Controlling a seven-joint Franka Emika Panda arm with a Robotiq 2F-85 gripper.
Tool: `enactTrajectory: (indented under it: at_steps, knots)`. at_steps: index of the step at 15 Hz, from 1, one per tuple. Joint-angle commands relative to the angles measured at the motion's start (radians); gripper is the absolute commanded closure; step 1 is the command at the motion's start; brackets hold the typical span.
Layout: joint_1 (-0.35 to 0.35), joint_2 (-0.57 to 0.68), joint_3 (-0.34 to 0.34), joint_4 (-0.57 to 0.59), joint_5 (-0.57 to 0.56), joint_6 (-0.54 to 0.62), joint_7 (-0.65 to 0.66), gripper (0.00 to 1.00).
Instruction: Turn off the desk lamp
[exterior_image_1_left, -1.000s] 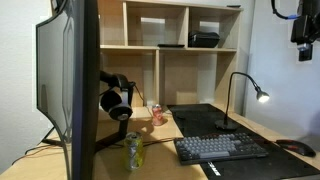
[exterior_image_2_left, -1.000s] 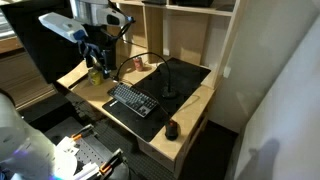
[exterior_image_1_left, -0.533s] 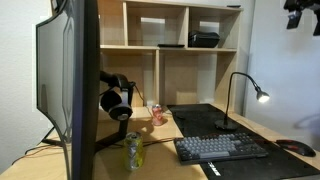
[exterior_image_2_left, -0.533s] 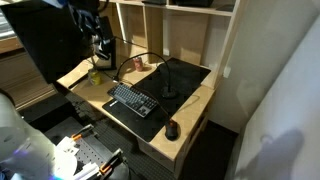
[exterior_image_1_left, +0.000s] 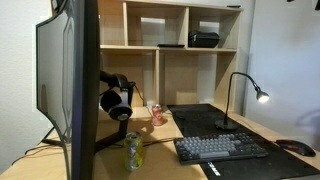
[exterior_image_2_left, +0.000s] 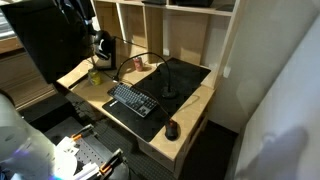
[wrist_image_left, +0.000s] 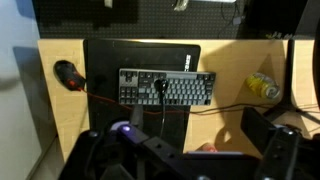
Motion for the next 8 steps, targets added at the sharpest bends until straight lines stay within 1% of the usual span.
enactTrajectory:
  at_steps: [1,3,4,5,6,8]
  knots:
    - [0.036,0.149,0.092,0.091,0.112,-0.119,0.13,0.0]
    - [0.044,0.242,0.162,0.146,0.188,-0.145,0.253,0.0]
    - [0.033,0.269,0.193,0.165,0.193,-0.149,0.323,0.0]
    - [0.04,0.172,0.16,0.086,0.17,-0.097,0.242,0.0]
    - [0.043,0.211,0.187,0.109,0.177,-0.103,0.289,0.0]
    - [0.046,0.257,0.203,0.136,0.178,-0.108,0.319,0.0]
